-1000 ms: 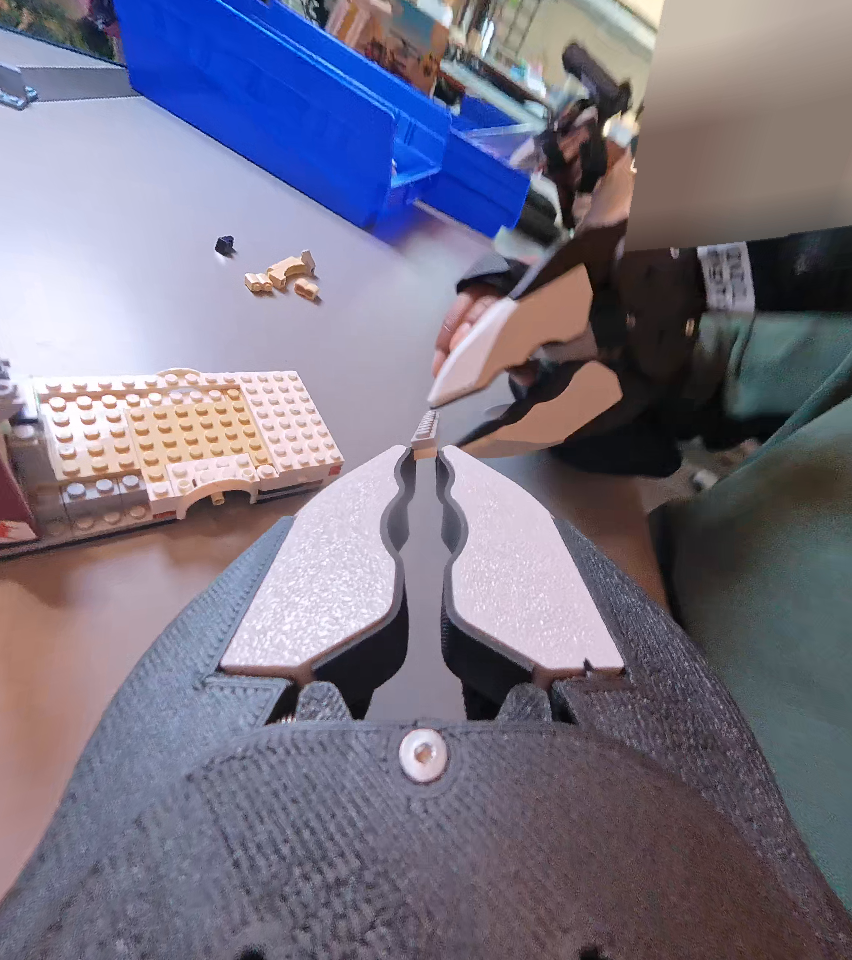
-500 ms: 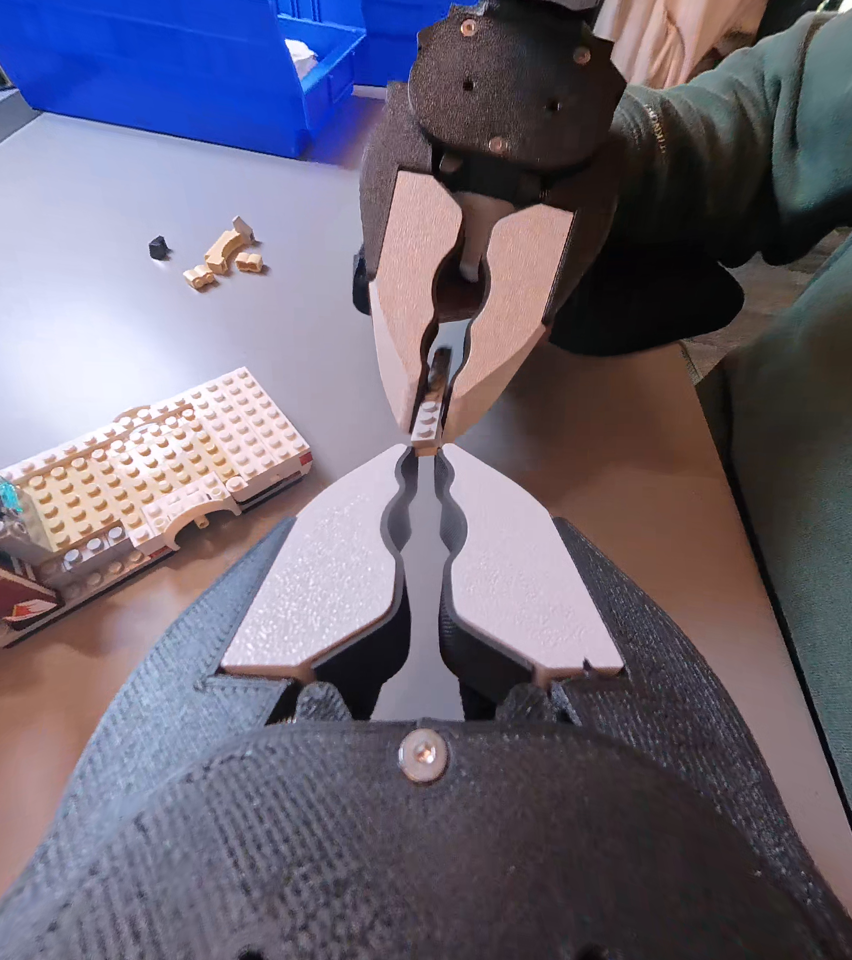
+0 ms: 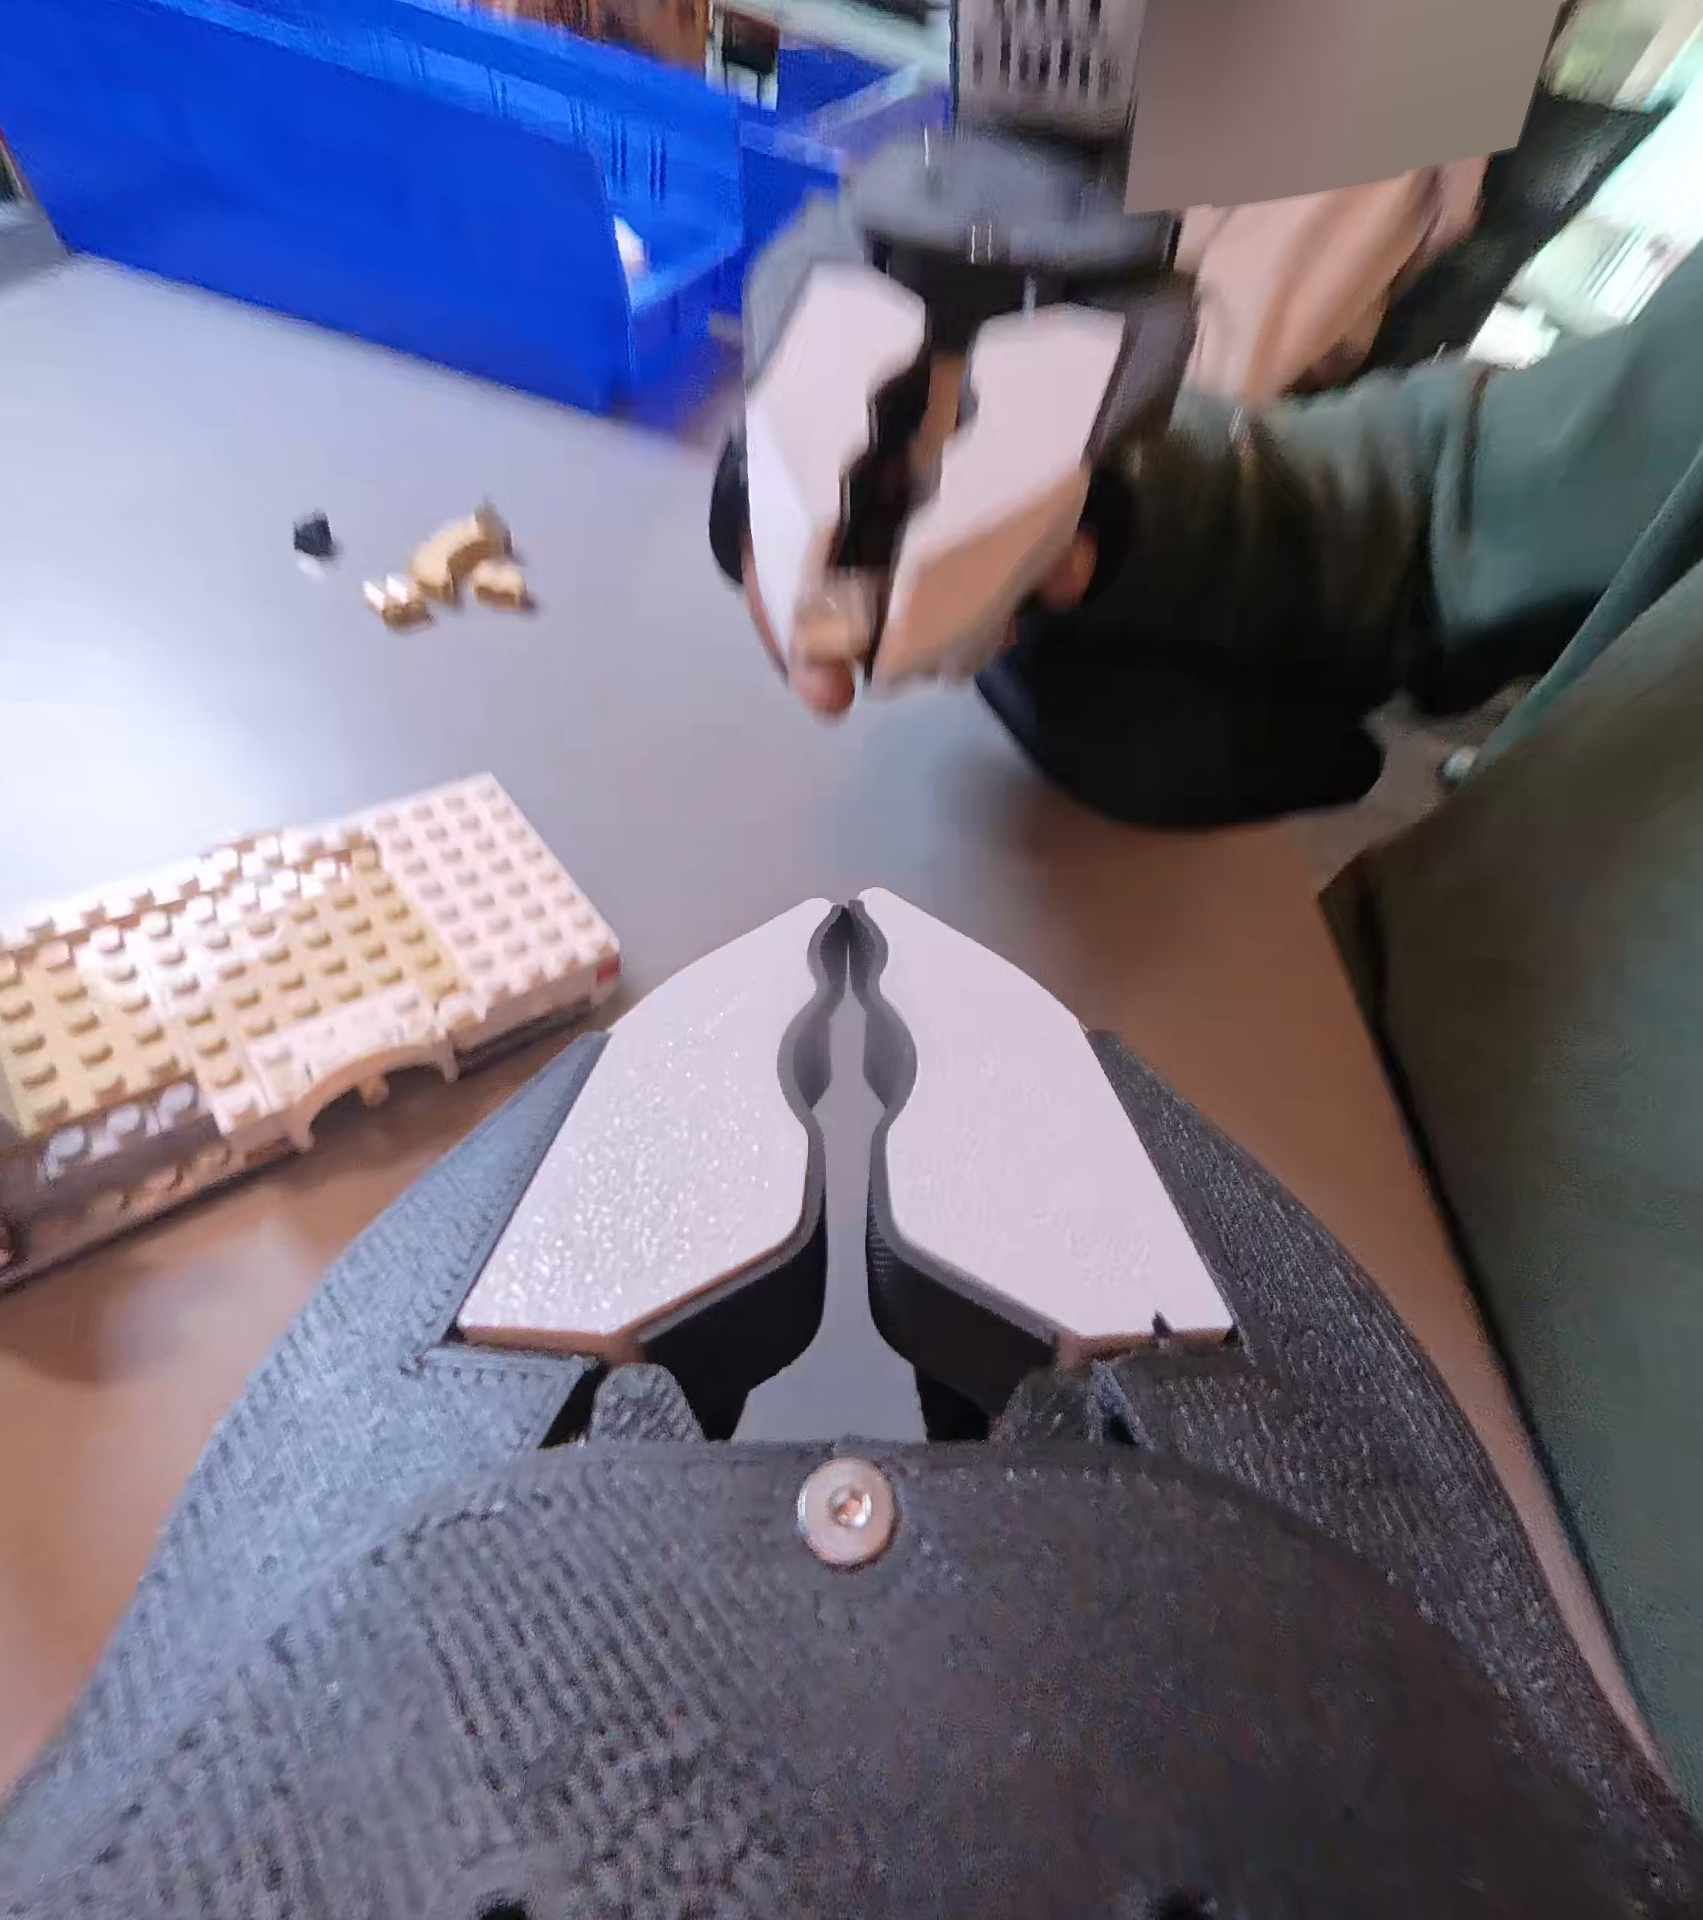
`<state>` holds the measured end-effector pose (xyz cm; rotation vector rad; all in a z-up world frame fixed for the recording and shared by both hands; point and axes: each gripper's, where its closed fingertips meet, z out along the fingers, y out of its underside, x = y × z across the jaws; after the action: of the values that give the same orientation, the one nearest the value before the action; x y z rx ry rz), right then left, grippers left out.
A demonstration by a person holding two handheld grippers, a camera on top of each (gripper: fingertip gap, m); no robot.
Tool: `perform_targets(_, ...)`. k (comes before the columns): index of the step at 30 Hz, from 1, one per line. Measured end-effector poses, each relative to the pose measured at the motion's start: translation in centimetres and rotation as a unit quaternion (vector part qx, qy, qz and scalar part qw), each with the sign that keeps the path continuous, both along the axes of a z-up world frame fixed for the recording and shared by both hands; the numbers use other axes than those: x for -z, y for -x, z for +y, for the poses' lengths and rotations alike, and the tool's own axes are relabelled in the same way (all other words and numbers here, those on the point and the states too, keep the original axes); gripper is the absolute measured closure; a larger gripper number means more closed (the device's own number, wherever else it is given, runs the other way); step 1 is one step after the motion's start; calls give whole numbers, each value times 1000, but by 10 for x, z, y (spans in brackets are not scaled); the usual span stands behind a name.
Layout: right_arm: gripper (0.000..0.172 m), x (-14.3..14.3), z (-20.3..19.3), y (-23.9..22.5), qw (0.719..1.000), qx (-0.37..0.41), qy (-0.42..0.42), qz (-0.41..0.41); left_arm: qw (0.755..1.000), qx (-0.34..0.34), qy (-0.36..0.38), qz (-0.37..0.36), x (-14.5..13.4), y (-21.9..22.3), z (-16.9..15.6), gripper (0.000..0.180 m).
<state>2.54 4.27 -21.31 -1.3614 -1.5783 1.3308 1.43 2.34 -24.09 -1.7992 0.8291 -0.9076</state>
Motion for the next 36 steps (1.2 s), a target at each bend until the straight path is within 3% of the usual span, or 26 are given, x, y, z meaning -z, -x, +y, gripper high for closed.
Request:
perform_targets(3,162,6,-6,2,999,-4,-30,-10,998,6,6,-70,-22,-8,3,158)
perform_targets(6,162,8,-10,5,999,-13,-35,-12,995,4,9,-101,-28,-12,3,163)
perform_targets(9,162,9,-14,6,999,-21,-32,-14,996,-9,-12,-88,-27,-9,5,176)
perform_targets(18,162,13,-13,7,998,-11,-53,-18,995,-17,8,-101,-23,-8,7,159)
perform_targets(20,162,15,-13,7,998,-9,-63,-21,993,-16,13,-113,-25,-8,6,163)
perform_targets(22,162,17,-15,8,998,-10,-65,-23,994,-13,7,-104,-24,-9,6,171)
perform_targets(29,163,15,-19,8,1000,-21,-16,-17,998,6,-3,-58,-21,-10,-1,171)
perform_targets(32,163,-14,-8,5,998,-12,54,42,998,17,6,53,18,-6,-5,171)
perform_targets(34,163,-22,4,-1,999,12,0,48,999,25,23,32,20,-10,-10,172)
perform_targets(36,163,-21,9,-5,998,28,8,47,1000,11,11,21,10,-5,-2,172)
